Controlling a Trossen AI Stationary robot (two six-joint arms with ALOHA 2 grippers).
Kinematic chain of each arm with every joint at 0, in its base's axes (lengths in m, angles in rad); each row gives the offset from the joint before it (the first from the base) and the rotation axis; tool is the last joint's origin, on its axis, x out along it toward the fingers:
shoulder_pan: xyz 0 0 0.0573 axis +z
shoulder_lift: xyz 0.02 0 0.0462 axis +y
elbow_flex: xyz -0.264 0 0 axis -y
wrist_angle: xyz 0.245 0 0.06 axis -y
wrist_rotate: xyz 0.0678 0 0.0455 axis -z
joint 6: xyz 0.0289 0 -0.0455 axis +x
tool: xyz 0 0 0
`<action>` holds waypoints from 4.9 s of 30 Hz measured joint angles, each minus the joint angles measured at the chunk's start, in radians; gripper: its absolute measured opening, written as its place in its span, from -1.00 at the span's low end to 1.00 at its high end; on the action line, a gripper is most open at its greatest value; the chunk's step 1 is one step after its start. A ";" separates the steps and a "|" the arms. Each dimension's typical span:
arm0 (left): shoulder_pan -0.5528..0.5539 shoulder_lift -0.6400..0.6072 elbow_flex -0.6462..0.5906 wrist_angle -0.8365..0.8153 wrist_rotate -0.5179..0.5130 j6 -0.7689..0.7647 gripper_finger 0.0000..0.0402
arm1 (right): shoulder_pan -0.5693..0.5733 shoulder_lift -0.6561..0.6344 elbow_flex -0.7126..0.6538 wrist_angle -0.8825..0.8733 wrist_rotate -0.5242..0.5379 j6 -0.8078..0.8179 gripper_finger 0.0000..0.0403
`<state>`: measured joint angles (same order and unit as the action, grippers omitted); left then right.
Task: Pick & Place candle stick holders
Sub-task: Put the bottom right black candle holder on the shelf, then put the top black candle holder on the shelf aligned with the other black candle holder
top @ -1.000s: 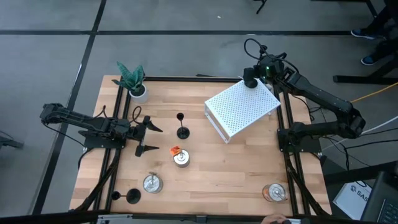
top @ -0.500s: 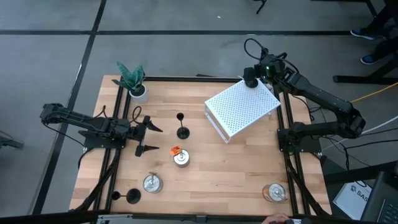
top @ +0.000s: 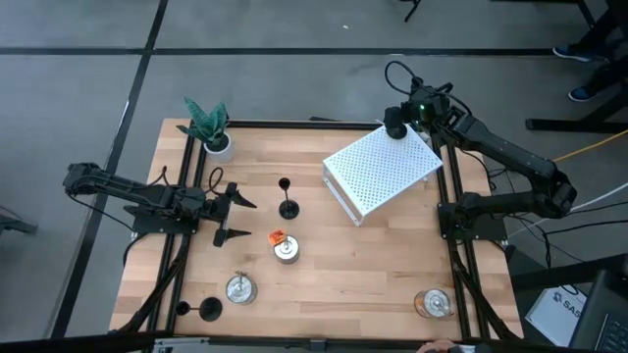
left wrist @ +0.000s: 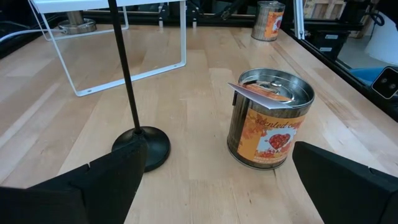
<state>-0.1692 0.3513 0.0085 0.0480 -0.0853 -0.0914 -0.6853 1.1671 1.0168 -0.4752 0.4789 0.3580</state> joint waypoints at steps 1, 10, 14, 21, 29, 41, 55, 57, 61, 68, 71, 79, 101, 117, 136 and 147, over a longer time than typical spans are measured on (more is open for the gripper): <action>0.000 0.000 0.000 0.000 0.000 0.000 0.99 | 0.000 0.000 0.000 0.000 -0.001 0.000 -0.75; 0.000 0.000 0.000 0.000 0.000 0.000 0.99 | 0.000 0.000 0.000 -0.001 -0.008 0.000 -0.75; 0.000 0.000 0.000 0.000 0.000 0.000 0.99 | 0.000 0.000 0.000 -0.001 -0.011 0.000 -0.74; 0.000 0.000 0.000 0.000 0.000 0.000 0.99 | 0.000 0.000 0.000 -0.001 -0.011 0.000 -0.73; 0.000 0.000 0.000 0.000 0.000 0.000 0.99 | 0.000 0.000 0.000 -0.001 -0.011 0.000 -0.73; 0.000 0.000 0.000 0.000 0.000 0.000 0.99 | 0.000 0.000 0.000 -0.001 -0.011 0.001 -0.72; 0.000 0.000 0.000 0.000 0.000 0.000 0.99 | 0.000 0.000 0.000 -0.001 -0.011 0.027 -0.33; 0.000 0.000 0.000 0.000 0.000 0.000 0.99 | 0.000 0.000 0.000 -0.001 -0.015 0.027 -0.27; 0.000 0.000 0.000 0.000 0.000 0.000 0.99 | 0.001 0.000 0.000 -0.001 -0.029 0.027 -0.17; 0.000 0.000 0.000 0.000 0.000 0.000 0.99 | 0.001 0.000 0.000 -0.006 -0.060 0.027 -0.12; 0.000 0.000 0.000 0.000 0.000 0.000 0.99 | 0.001 0.000 0.000 -0.014 -0.088 0.027 -0.12; 0.000 0.000 0.000 0.000 0.000 0.000 0.99 | 0.002 -0.010 0.000 -0.017 -0.091 0.027 -0.12; 0.000 0.000 0.000 0.000 0.000 0.000 0.99 | 0.055 -0.145 0.000 -0.265 -0.094 0.133 -0.12; 0.000 0.000 0.000 0.000 0.000 0.000 0.99 | 0.242 -0.212 0.000 -0.409 -0.402 0.078 -0.12; 0.000 0.000 0.000 0.000 0.000 0.000 0.99 | 0.552 -0.126 0.000 -0.246 -0.396 -0.147 -0.12; 0.000 0.000 0.000 0.000 0.000 0.000 0.99 | 0.560 -0.126 0.000 -0.246 -0.394 -0.160 -0.12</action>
<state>-0.1693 0.3515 0.0086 0.0479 -0.0853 -0.0914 -0.1257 1.0412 1.0164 -0.7216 0.0853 0.1978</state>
